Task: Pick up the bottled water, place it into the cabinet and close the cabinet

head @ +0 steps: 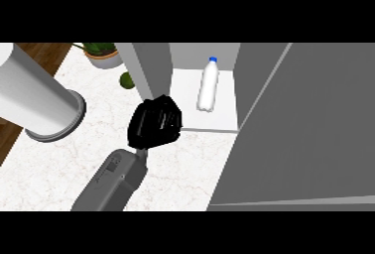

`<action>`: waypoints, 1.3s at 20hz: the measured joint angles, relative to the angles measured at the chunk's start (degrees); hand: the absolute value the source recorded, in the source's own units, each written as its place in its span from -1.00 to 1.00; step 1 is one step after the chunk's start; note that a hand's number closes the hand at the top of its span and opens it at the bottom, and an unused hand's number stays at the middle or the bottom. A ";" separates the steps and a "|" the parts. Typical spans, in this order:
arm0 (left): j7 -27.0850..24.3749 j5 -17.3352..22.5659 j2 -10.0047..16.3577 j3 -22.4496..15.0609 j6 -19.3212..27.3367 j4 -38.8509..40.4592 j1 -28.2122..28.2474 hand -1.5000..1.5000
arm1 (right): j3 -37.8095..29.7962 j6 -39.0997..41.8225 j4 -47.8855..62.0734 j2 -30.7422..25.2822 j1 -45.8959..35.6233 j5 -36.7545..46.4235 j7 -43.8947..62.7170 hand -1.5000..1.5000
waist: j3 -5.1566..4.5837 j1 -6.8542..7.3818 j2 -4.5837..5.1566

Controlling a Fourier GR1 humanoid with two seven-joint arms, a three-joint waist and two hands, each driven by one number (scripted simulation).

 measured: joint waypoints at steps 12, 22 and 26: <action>3.57 2.76 11.46 -1.62 -0.54 -31.92 28.76 1.00 | 4.66 5.79 -0.17 -0.48 -6.79 -1.00 6.80 1.00 | -0.19 0.25 0.28; 5.17 8.78 21.06 4.83 -4.34 -49.65 45.66 1.00 | 4.58 4.85 2.38 11.81 -22.26 0.91 20.80 1.00 | -0.27 -0.52 0.81; 3.93 10.77 22.85 7.53 -7.20 -53.50 51.68 1.00 | 2.29 3.84 8.87 21.32 -31.47 2.35 25.61 1.00 | -0.23 -0.64 1.00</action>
